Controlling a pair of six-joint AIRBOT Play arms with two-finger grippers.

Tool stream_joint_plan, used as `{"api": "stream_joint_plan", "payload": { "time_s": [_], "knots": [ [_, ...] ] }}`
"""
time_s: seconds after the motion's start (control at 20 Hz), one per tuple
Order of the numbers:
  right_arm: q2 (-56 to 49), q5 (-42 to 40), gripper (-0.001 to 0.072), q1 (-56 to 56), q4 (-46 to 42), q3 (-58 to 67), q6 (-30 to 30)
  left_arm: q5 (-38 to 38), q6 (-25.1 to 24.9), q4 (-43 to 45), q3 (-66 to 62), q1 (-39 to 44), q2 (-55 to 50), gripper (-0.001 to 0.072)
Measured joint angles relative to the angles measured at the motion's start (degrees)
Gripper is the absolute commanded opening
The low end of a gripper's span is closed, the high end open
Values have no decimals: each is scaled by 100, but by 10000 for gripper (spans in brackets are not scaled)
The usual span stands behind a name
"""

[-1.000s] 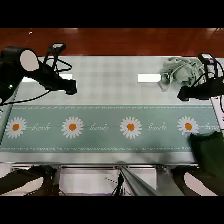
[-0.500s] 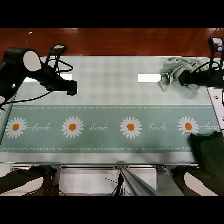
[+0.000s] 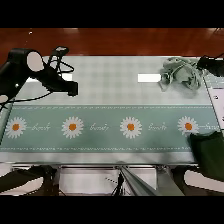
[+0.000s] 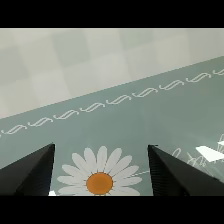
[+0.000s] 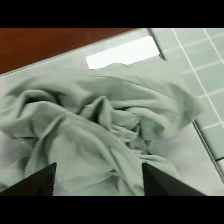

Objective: Fold the shirts.

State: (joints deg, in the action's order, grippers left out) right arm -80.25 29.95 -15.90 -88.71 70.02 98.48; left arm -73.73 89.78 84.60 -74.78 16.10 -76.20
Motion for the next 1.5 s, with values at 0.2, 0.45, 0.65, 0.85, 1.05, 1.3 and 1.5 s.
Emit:
{"api": "stream_joint_plan", "payload": {
  "time_s": [0.2,0.45,0.65,0.85,1.05,1.3,1.5],
  "knots": [
    [-970,170,615,-186,225,350,-94,-4,-2,-72,0,0,-2,684],
    [-1790,57,177,-236,328,457,-162,-114,-17,-101,0,0,-2,684],
    [-1834,-319,19,-243,415,485,-179,-170,-15,-105,0,0,-2,682],
    [-1038,-369,16,-243,516,496,-321,-243,0,-243,-74,0,48,432],
    [411,-223,17,-240,1237,496,-1080,-437,-44,-752,-590,0,142,434],
    [2413,153,17,-240,2973,496,-2149,-785,-131,-1276,-1930,0,422,435],
    [3668,973,17,-243,4138,498,-2564,-1121,-153,-1388,-2903,0,793,453]
  ]
}}
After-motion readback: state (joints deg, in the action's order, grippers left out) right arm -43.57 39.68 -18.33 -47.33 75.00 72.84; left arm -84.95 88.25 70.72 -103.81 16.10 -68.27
